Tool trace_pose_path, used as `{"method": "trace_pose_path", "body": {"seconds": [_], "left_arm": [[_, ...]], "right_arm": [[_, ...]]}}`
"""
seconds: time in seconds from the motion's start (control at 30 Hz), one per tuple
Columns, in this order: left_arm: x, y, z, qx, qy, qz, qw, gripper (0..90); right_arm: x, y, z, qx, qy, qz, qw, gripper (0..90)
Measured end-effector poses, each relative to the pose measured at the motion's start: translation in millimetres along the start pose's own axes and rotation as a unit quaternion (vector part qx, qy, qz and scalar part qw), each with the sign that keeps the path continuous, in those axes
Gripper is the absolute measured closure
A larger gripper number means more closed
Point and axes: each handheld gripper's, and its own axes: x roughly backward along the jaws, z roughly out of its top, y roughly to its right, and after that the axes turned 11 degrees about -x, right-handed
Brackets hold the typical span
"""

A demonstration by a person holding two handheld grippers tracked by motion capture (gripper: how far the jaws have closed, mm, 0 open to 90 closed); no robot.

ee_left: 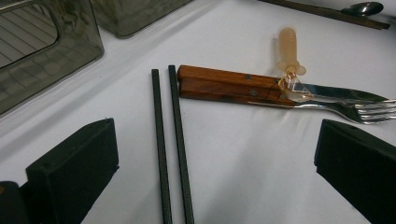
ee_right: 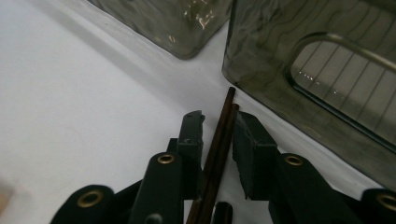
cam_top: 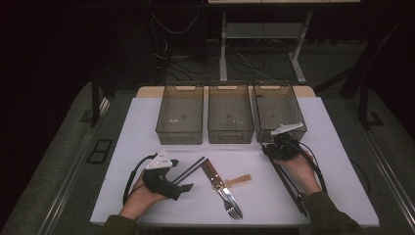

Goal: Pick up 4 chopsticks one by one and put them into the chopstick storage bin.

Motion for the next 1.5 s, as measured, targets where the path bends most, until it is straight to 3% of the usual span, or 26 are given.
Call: {"method": "trace_pose_path", "body": {"seconds": [0.27,0.53,0.87,1.03,1.27,1.37,1.5], "left_arm": [[-0.1,0.1,0.2,-0.001,-0.001,0.001,1.0000,0.0],[0.0,-0.2,0.1,0.000,-0.001,0.001,1.0000,0.0],[0.8,-1.0,0.0,-0.002,-0.001,0.001,1.0000,0.0],[0.8,-2.7,-2.5,0.003,0.000,0.001,1.0000,0.0],[1.1,-2.7,-3.9,0.004,0.003,0.004,1.0000,0.0],[2.3,-2.8,-4.0,0.007,0.006,0.008,0.9999,0.0],[3.4,-2.4,-4.0,0.012,0.010,0.012,0.9998,0.0]], "right_arm": [[-3.6,-1.8,-1.2,0.007,0.002,-0.013,0.9999,79.0],[-6.3,-11.9,-1.3,0.014,0.000,0.015,0.9998,79.4],[-12.2,-44.3,-1.5,0.062,-0.012,0.056,0.9964,79.9],[-12.6,-48.6,-2.1,0.069,-0.009,0.052,0.9962,77.4],[11.7,-41.7,-1.3,0.048,0.014,0.074,0.9960,58.7],[27.0,-38.6,-6.7,0.054,0.027,0.073,0.9956,54.8],[51.9,-33.9,-16.5,0.042,0.045,0.092,0.9939,52.8]]}}
